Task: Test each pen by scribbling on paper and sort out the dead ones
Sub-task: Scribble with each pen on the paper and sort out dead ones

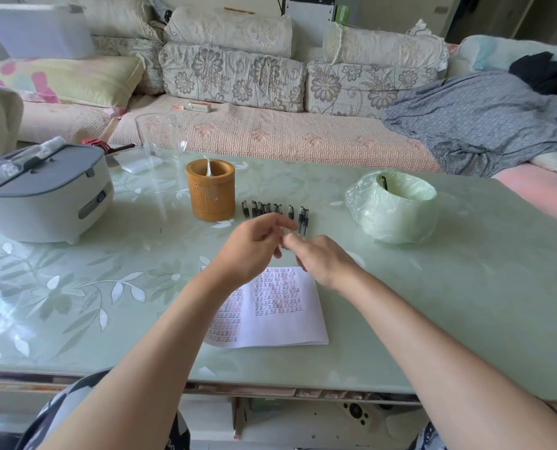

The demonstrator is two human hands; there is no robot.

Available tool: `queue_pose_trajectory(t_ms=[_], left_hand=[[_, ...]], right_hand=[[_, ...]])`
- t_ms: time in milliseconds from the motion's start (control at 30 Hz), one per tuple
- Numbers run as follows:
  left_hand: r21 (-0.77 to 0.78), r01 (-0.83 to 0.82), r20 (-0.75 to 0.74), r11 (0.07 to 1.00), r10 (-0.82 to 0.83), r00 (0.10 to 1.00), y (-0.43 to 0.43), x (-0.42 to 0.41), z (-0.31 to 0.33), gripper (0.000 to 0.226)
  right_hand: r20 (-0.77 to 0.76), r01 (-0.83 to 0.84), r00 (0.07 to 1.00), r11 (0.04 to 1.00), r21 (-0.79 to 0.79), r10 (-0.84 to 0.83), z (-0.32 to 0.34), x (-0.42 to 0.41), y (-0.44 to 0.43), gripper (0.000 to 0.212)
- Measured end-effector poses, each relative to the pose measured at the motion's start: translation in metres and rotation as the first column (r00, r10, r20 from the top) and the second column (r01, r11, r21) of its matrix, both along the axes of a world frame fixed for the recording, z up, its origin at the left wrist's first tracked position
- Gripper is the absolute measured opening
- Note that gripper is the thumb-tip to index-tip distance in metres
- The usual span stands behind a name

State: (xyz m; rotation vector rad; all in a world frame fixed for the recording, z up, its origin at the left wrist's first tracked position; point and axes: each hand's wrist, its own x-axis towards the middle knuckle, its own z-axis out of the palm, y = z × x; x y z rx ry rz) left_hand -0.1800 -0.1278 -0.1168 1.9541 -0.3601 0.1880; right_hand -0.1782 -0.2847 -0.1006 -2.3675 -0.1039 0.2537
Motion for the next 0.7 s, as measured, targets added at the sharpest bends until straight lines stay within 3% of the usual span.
queue_pose_trajectory(t_ms=[133,333,533,700], left_hand=[[0.066,0.052,-0.075,0.996,-0.047,0.996,0.011,-0.002,0.005,0.035],[0.355,0.001,0.016,0.935,-0.007,1.000,0.028,0.006,0.000,0.009],[0.391,-0.313,0.134,0.866,0.283,0.950,0.052,0.021,-0.002,0.008],[0.424,-0.558,0.144,0.714,0.554,0.820,0.062,0.037,-0.015,0.013]], right_hand=[[0.062,-0.110,0.991,0.988,-0.108,0.117,-0.001,-0.001,0.000,0.058],[0.182,-0.187,0.965,0.982,-0.029,0.189,-0.006,0.012,0.000,0.003],[0.376,-0.138,0.910,0.983,-0.122,0.174,-0.021,0.032,0.000,0.033],[0.390,-0.023,0.915,0.979,-0.202,0.102,-0.027,0.054,0.002,0.032]])
